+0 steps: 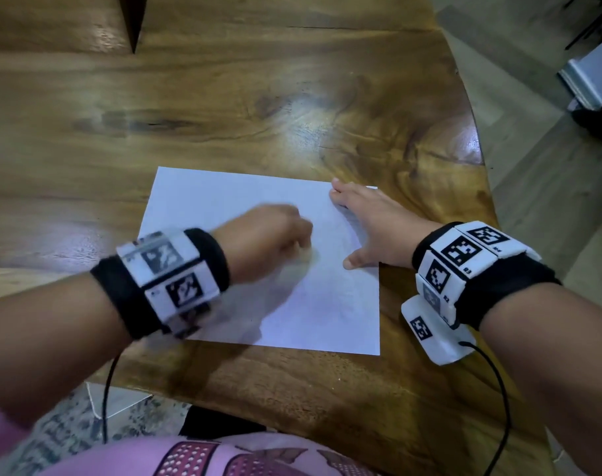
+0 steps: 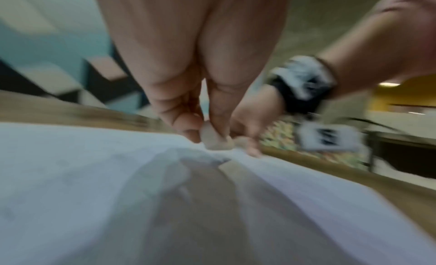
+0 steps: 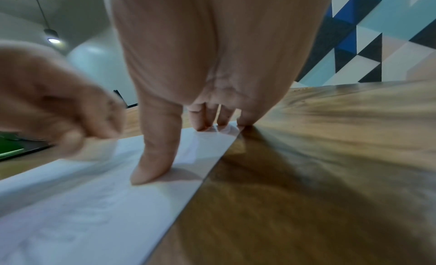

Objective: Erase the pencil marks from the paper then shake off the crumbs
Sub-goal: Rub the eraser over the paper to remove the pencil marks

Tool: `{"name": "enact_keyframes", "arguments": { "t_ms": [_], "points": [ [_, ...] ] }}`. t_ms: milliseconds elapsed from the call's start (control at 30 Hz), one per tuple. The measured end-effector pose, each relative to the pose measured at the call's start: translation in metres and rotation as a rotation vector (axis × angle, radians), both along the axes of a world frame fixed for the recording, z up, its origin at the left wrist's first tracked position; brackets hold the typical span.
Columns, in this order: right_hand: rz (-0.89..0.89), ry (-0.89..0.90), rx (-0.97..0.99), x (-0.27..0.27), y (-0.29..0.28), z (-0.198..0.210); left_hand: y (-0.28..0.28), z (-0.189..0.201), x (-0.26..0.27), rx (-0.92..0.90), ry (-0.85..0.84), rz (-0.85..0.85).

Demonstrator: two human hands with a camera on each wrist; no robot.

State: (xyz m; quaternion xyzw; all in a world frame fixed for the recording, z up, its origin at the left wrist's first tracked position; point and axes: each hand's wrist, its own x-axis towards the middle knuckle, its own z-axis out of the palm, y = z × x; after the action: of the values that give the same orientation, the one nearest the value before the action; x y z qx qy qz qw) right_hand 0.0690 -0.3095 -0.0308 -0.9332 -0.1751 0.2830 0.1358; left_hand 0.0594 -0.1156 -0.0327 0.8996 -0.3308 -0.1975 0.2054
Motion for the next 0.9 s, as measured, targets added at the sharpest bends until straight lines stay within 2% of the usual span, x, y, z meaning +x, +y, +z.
{"name": "enact_keyframes", "arguments": {
  "t_ms": [67,100,167,300,367,467,533,600,700,767,900],
  "points": [
    [-0.009,0.006,0.001,0.000,0.000,0.000,0.003,-0.004,0.013,-0.015,-0.064,0.124],
    [-0.011,0.007,0.004,0.000,0.000,-0.001,0.006,-0.008,0.010,-0.033,-0.070,0.130],
    [-0.017,0.003,0.012,0.000,-0.001,-0.001,0.013,-0.012,-0.014,-0.090,-0.015,0.092],
    [-0.013,0.010,0.017,0.000,-0.002,0.000,0.030,-0.013,-0.058,-0.060,0.195,-0.044],
    [-0.011,0.008,0.015,0.000,-0.001,-0.001,0.027,-0.010,-0.045,-0.063,0.141,-0.074],
    [-0.009,0.002,0.010,0.000,-0.001,-0.004,0.000,-0.005,-0.009,-0.078,0.050,0.059],
    [-0.013,-0.002,0.008,0.001,-0.002,-0.006,-0.017,-0.008,0.001,-0.026,0.027,0.110],
    [-0.016,-0.005,0.013,0.001,-0.002,-0.006,-0.019,-0.011,-0.012,-0.028,0.031,0.036],
    [-0.016,-0.008,0.020,0.001,-0.003,-0.007,-0.008,-0.009,-0.038,-0.040,0.149,-0.135],
    [-0.009,-0.011,0.020,0.001,-0.003,-0.007,-0.009,-0.007,-0.033,-0.005,0.160,-0.192],
    [-0.010,-0.010,0.019,0.001,-0.003,-0.008,-0.024,-0.004,-0.006,-0.013,0.021,0.000]
  ]
}}
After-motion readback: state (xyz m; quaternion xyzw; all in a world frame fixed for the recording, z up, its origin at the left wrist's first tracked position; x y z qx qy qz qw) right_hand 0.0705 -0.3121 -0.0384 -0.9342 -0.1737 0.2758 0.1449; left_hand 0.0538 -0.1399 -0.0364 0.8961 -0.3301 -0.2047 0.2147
